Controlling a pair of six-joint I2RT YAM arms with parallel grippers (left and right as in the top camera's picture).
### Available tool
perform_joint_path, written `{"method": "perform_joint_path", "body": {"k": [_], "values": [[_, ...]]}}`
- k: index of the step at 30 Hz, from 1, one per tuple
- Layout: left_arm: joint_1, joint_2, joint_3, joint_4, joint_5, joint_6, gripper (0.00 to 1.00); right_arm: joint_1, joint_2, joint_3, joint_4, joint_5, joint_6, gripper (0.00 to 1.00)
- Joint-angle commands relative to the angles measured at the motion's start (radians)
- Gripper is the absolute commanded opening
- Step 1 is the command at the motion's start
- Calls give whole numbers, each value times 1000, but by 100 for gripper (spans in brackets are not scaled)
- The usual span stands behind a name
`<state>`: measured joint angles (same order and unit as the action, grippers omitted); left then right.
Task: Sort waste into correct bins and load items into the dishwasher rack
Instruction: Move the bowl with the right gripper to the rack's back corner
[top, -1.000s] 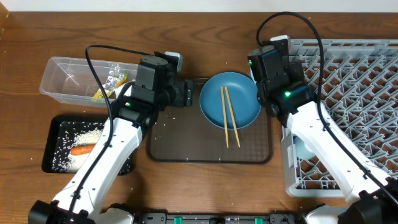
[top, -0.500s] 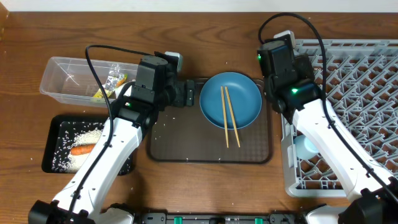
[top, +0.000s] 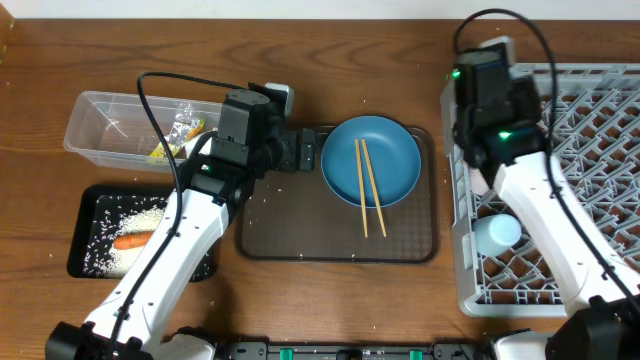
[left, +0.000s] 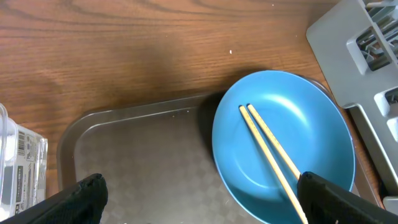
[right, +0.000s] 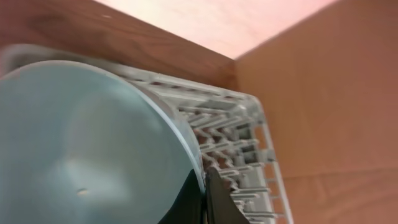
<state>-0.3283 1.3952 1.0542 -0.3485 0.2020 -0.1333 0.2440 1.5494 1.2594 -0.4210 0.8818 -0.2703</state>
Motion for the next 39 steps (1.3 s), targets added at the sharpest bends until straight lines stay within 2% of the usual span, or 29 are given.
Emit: {"method": "perform_joint_path", "body": {"k": [1, 9, 16, 28, 39], "values": [[5, -8, -2, -3, -13, 2, 100, -62, 9, -4, 37, 54, -85, 1], [5, -8, -2, -3, -13, 2, 99, -201, 9, -4, 200, 51, -195, 1], [5, -8, -2, -3, -13, 2, 99, -270, 76, -4, 333, 54, -382, 1], [5, -8, -2, -2, -13, 2, 99, -263, 271, -4, 554, 114, -626, 1], [5, -8, -2, -2, -12, 2, 98, -220, 315, -4, 587, 85, -673, 1]]}}
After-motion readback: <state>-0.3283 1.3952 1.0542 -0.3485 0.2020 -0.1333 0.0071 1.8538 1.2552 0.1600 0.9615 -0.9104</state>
